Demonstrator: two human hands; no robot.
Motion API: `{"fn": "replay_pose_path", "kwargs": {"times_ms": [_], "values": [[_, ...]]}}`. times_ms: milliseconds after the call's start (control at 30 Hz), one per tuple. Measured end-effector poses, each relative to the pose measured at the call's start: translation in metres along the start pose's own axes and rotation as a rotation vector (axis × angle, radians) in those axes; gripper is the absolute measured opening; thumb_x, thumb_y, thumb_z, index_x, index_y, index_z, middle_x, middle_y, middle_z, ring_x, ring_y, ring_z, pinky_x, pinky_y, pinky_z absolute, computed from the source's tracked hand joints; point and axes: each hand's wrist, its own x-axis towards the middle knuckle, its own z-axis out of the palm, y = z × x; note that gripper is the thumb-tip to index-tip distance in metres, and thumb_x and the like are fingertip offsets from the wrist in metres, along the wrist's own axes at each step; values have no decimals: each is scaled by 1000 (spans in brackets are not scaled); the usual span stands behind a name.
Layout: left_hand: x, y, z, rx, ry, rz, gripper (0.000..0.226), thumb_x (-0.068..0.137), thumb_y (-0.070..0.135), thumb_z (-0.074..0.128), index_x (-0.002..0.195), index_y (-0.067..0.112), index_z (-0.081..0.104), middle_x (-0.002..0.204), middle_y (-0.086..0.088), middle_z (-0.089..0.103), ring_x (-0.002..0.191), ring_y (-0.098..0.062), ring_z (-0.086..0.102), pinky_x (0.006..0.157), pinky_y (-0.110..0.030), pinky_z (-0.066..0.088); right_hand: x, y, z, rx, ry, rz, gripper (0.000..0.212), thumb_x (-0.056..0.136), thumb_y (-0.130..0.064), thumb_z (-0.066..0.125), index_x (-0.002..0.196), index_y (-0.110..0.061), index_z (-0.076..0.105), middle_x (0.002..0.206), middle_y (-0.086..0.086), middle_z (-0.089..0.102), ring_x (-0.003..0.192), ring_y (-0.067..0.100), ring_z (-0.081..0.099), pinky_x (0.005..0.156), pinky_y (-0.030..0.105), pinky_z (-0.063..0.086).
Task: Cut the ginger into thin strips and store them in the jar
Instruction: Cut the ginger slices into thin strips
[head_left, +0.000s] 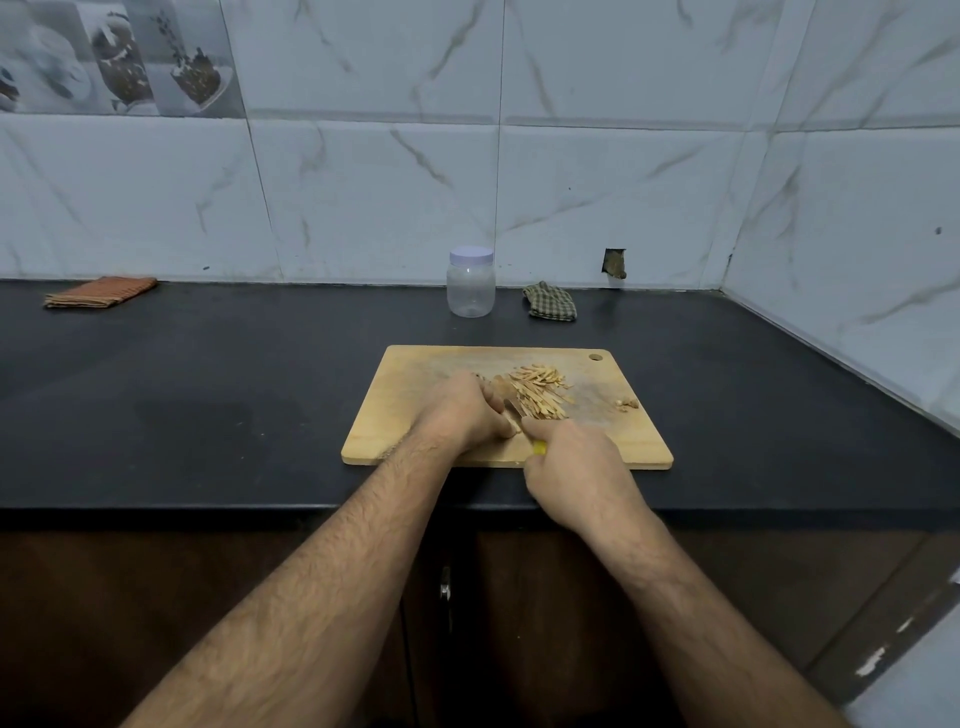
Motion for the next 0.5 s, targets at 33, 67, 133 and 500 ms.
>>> {"fn": "replay_pose_path", "kwargs": {"times_ms": [33,67,133,500], "values": [[0,0,0,2,6,1,28,69,27,87,94,27,75,94,11,70,88,-11,63,80,-27,53,0,0,0,0,-5,-3,53,94,-17,52,145,-32,49,140,1,56,117,21,57,97,34,51],[0,0,1,2,10,2,27,68,27,87,93,27,74,95,11,70,90,-11,63,82,-28,53,0,0,1,-2,-9,-7,53,94,-17,51,145,-31,49,141,1,56,118,21,57,97,34,51],[0,-1,1,1,10,6,27,69,27,87,93,27,74,95,12,68,92,-11,62,84,-28,52,2,0,1,-10,-13,-17,52,94,-17,51,145,-31,49,142,1,55,119,21,56,97,32,50],[-2,4,-2,42,-37,17,19,73,25,84,91,25,77,93,7,72,78,-13,59,77,-28,51,-8,-2,0,-108,-31,0,57,94,-10,49,145,-36,46,127,2,61,110,22,58,87,36,54]]}}
